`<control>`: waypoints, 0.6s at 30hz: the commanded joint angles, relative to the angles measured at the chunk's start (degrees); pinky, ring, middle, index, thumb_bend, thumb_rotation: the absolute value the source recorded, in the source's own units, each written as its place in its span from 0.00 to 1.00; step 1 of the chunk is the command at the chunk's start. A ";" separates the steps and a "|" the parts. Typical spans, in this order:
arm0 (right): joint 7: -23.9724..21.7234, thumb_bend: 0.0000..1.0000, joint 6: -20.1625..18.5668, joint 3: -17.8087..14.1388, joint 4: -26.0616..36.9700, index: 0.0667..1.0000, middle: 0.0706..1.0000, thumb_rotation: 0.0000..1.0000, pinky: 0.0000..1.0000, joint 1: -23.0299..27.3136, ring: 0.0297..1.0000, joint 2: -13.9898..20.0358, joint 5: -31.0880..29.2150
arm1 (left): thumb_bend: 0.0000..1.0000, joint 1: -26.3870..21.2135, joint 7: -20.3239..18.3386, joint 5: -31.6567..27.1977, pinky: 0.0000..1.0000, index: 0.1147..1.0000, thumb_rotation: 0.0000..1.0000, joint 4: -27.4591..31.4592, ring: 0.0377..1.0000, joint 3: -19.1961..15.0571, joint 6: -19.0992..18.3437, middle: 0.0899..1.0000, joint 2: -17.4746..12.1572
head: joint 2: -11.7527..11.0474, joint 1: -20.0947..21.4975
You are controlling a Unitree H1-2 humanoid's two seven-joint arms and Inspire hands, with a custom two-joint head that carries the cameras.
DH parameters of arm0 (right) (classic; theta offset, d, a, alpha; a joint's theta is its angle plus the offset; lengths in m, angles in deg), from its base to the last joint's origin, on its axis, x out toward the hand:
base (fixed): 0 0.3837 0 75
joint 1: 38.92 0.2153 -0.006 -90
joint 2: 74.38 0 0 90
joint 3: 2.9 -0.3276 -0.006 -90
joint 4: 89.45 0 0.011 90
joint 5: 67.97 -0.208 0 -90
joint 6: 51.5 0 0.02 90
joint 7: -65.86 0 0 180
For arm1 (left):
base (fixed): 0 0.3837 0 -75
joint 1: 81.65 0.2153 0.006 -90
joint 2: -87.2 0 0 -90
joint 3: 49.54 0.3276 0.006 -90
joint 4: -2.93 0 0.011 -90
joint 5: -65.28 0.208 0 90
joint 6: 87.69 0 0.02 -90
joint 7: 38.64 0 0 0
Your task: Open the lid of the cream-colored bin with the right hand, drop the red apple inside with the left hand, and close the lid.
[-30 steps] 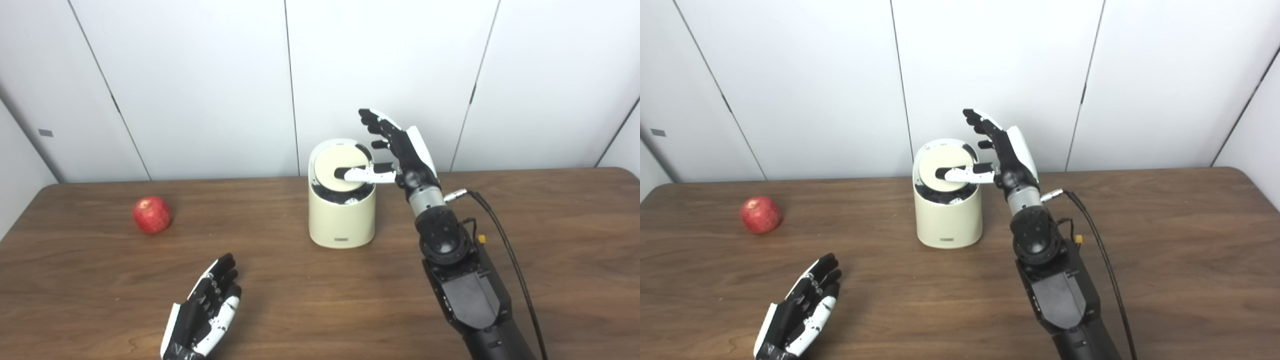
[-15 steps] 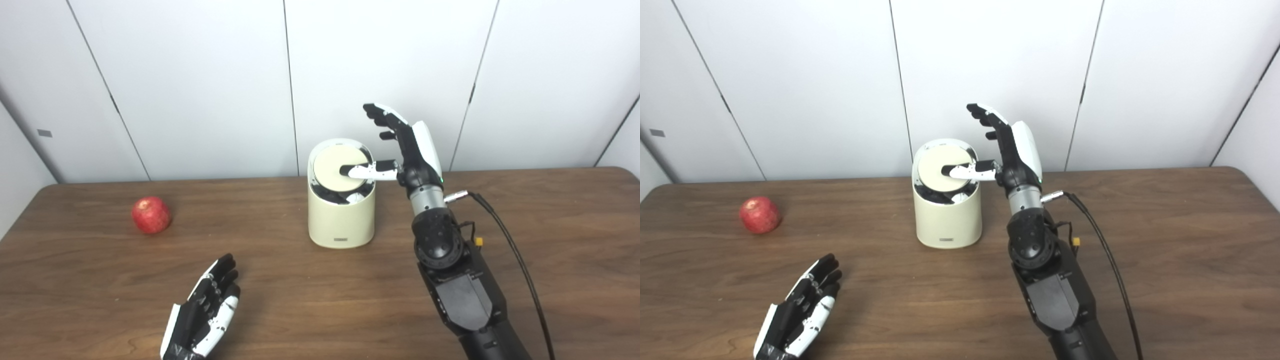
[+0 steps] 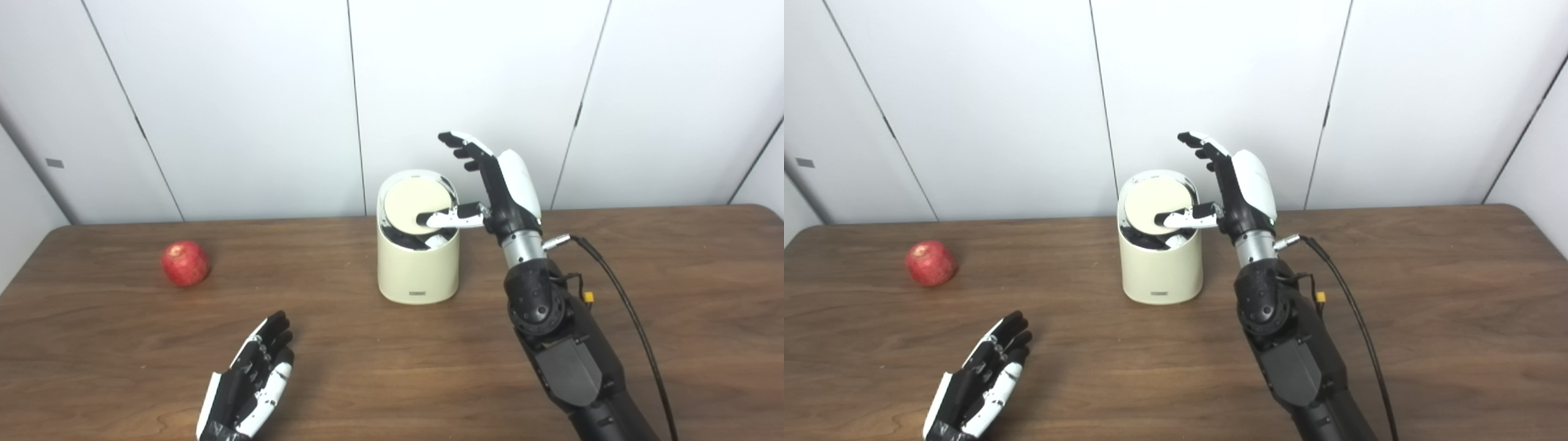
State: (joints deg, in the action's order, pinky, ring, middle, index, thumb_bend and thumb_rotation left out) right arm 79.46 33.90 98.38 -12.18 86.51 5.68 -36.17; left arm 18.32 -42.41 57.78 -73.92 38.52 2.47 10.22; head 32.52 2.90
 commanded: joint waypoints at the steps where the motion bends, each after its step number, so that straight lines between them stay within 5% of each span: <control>1: 0.75 0.96 1.39 0.22 1.05 0.77 0.79 0.10 0.70 3.18 0.77 0.16 1.34 | 0.28 0.48 -0.62 -0.39 0.92 0.88 0.32 2.02 0.90 0.17 1.46 0.89 -0.37 | 0.06 0.09; 18: 1.29 0.99 2.43 6.07 2.04 0.80 0.82 0.04 0.82 3.15 0.85 4.34 13.51 | 0.30 0.33 -0.40 0.05 0.92 0.87 0.34 2.05 0.89 0.35 1.42 0.89 -0.17 | 0.47 0.36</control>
State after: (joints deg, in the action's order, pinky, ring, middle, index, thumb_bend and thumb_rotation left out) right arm 80.49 35.75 104.10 -11.44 87.36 9.31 -24.54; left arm 18.33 -42.38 57.92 -73.66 38.72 2.47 10.26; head 32.96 3.25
